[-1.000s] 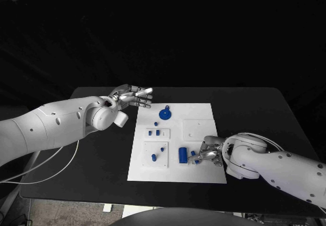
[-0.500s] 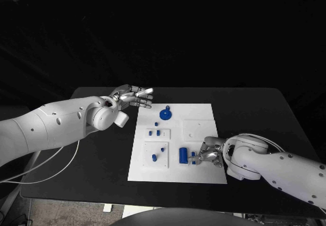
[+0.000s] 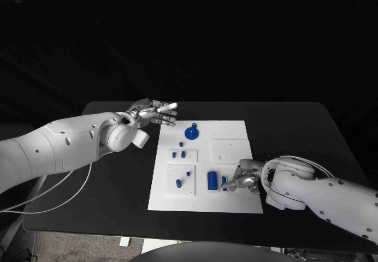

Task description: Assemble the parts on the task board

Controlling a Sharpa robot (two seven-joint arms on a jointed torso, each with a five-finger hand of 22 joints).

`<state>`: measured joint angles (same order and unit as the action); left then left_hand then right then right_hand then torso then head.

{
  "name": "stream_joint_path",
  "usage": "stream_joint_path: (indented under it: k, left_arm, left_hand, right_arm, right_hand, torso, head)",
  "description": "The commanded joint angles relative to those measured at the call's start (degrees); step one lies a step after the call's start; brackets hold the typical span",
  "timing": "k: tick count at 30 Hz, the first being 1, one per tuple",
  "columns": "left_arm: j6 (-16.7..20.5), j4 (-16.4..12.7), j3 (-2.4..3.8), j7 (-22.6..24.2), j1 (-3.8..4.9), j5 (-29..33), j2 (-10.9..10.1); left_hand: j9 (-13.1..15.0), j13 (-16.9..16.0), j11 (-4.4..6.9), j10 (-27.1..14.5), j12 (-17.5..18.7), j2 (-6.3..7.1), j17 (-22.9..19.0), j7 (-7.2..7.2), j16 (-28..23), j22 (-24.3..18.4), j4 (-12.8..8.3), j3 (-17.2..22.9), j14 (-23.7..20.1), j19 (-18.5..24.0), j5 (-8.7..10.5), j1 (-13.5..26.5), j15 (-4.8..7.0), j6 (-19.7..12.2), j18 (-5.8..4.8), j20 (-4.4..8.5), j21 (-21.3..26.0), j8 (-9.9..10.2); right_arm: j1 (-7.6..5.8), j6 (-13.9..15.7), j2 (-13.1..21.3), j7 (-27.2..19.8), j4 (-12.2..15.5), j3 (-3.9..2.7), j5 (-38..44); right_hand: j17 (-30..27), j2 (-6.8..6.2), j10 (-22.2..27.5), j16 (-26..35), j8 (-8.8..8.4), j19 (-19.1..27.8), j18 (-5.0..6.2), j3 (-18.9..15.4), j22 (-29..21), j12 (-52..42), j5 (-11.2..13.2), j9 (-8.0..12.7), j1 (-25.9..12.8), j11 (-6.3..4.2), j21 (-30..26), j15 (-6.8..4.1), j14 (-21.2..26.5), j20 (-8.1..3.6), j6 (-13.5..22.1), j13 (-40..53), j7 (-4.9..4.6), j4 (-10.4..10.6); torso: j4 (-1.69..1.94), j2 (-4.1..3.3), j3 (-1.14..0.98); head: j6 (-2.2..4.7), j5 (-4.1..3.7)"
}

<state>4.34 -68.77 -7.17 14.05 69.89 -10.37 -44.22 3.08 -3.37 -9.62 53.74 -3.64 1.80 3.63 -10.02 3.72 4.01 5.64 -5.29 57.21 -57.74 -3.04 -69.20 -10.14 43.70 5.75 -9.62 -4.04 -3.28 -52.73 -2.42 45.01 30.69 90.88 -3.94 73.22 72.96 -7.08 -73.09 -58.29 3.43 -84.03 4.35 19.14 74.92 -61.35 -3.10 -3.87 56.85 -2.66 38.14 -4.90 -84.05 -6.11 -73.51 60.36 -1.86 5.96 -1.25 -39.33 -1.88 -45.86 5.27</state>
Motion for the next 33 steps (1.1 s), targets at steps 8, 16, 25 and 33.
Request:
stream_joint_path:
  k: [8,16,25,33]
  left_arm:
    - [-0.4,0.0,0.03,0.2,0.06,-0.3,0.2]
    - [-0.3,-0.1,0.03,0.4,0.06,-0.3,0.2]
    - [2.0,0.1,0.03,3.2,0.06,0.6,0.2]
    - [4.6,1.9,0.03,6.7,0.06,3.6,1.2]
  left_hand:
    - [0.0,0.0,0.02,-0.2,0.1,-0.14,-0.1,0.09,-0.2,0.0,-0.4,0.1,-0.3,-0.3,0.16,-0.3,-0.05,-0.3,0.63,0.05,0.1,0.1]
    - [0.0,0.0,0.02,-0.2,0.1,-0.15,-0.1,0.09,-0.2,0.0,-0.4,0.1,-0.3,-0.3,0.16,-0.3,-0.05,-0.3,0.64,0.05,0.1,0.1]
    - [0.2,0.0,0.1,1.8,0.1,-1.61,0.0,0.17,-0.2,0.0,-2.0,-0.6,0.7,-0.6,0.06,-0.5,0.26,3.1,0.61,0.23,0.0,-0.1]
    - [0.5,0.0,0.99,6.5,0.2,-4.62,0.0,0.95,-0.3,0.1,-5.3,-2.6,3.9,-2.1,-0.6,-2.5,1.31,12.0,-0.01,1.27,-0.2,-0.3]
  right_arm:
    - [0.11,1.2,-0.3,0.3,-1.6,0.01,1.5]
    - [0.1,2.3,-0.3,-0.2,-2.6,-0.12,0.6]
    - [-0.95,4.2,0.9,-11.0,-6.5,-2.04,-9.2]
    - [-4.12,6.7,-0.3,-28.4,-15.1,-3.42,-23.9]
  right_hand:
    - [0.2,2.61,-0.3,0.3,0.17,-3.0,-0.94,4.2,1.7,0.1,0.3,0.1,-2.0,0.01,0.3,-0.34,-0.5,-0.5,-0.1,0.2,0.26,-4.6]
    - [0.1,0.63,-0.2,0.5,0.21,-3.0,-0.88,5.5,1.5,0.3,0.2,0.1,-3.2,0.11,0.1,-0.25,-0.5,-0.4,0.0,0.1,0.17,-4.5]
    - [-2.4,0.79,3.0,4.4,0.21,-1.9,0.34,-9.5,-0.9,2.2,-6.7,-0.3,1.2,1.45,-8.0,0.7,1.2,0.61,5.2,-2.7,-1.49,-1.6]
    - [-14.0,9.97,9.1,18.5,0.14,1.4,1.0,-25.1,-11.1,10.6,-16.3,-0.1,6.6,2.29,-26.6,1.58,7.3,1.6,7.0,-12.4,-2.1,-8.5]
  torso:
    - [-0.01,-0.02,-0.06]
    - [0.0,0.01,0.03]
    - [-0.12,0.14,0.09]
    - [-0.38,0.7,0.39]
  head:
    - [0.13,-0.31]
    - [0.25,-0.45]
    - [2.26,-1.18]
    - [7.4,-2.66]
